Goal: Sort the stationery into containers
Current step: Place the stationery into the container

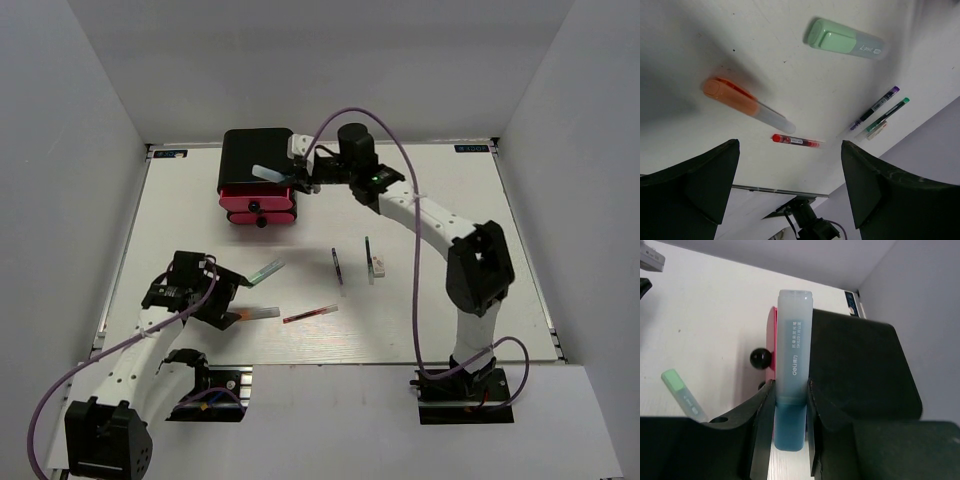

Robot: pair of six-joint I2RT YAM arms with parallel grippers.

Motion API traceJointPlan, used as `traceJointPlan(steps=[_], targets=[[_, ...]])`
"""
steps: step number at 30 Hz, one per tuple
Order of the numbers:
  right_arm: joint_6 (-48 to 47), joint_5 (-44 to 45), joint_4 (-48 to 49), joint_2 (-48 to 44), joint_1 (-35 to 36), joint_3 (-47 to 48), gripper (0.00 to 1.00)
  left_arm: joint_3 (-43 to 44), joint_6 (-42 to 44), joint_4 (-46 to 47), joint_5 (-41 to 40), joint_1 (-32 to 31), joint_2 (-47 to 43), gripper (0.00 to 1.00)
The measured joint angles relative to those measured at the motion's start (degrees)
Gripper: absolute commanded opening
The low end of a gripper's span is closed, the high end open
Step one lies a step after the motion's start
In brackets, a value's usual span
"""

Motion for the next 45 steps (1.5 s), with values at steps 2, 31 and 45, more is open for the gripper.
traceJointPlan(steps=[2,31,45], targets=[[0.7,-0.7,1.9,3.28,0.79,2.16,0.04,-0.76,-0.57,0.04,0.07,0.0,-0.96,0.92],[7.74,0.2,9.81,15.08,4.09,7.78,0.25,-3.06,-3.17,0.26,1.36,0.0,-0.94,0.94],[7.5,0.2,10.38,15.08,4.07,7.78,0.14,-3.98,-3.63,0.07,1.38,0.0,-1.84,0.94]])
